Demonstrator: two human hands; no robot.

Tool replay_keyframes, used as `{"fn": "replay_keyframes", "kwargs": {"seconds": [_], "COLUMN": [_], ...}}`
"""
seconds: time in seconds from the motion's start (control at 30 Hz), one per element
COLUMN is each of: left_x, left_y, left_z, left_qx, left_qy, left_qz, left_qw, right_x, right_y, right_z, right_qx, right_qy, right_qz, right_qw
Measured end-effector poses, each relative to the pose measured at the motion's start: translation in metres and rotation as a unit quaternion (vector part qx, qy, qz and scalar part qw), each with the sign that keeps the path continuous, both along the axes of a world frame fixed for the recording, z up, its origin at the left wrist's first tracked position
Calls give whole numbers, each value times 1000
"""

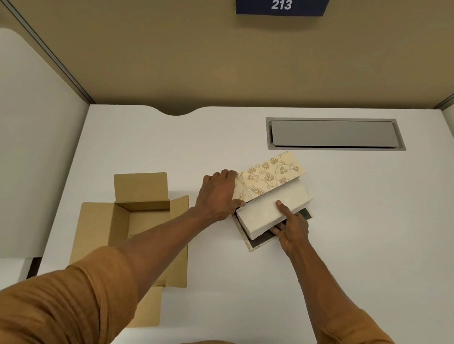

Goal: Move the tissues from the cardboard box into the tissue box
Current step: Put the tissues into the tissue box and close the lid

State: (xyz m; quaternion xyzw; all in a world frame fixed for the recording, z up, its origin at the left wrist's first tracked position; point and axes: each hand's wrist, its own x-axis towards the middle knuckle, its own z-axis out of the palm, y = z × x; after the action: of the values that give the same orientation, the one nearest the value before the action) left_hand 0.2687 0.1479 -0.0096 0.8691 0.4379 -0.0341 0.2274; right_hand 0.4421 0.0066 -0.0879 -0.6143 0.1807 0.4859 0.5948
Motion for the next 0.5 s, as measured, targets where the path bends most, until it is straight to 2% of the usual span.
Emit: {"fn": "replay_keyframes", "kwargs": {"seconds": [0.3, 0.5], "left_x": [0, 4], "left_y": [-27, -46], "left_z": [0, -2], "left_qx": [75, 99], "left_qy": [4, 17], "left_qz": [-12, -9], "left_qw": [997, 995], "right_x": [-10, -8], "right_y": [1, -6], "right_z": [-2, -6], "right_qx": [14, -15], "right_qy": [-18, -38], "right_qz": [-24, 23], "right_qw": [999, 999]}}
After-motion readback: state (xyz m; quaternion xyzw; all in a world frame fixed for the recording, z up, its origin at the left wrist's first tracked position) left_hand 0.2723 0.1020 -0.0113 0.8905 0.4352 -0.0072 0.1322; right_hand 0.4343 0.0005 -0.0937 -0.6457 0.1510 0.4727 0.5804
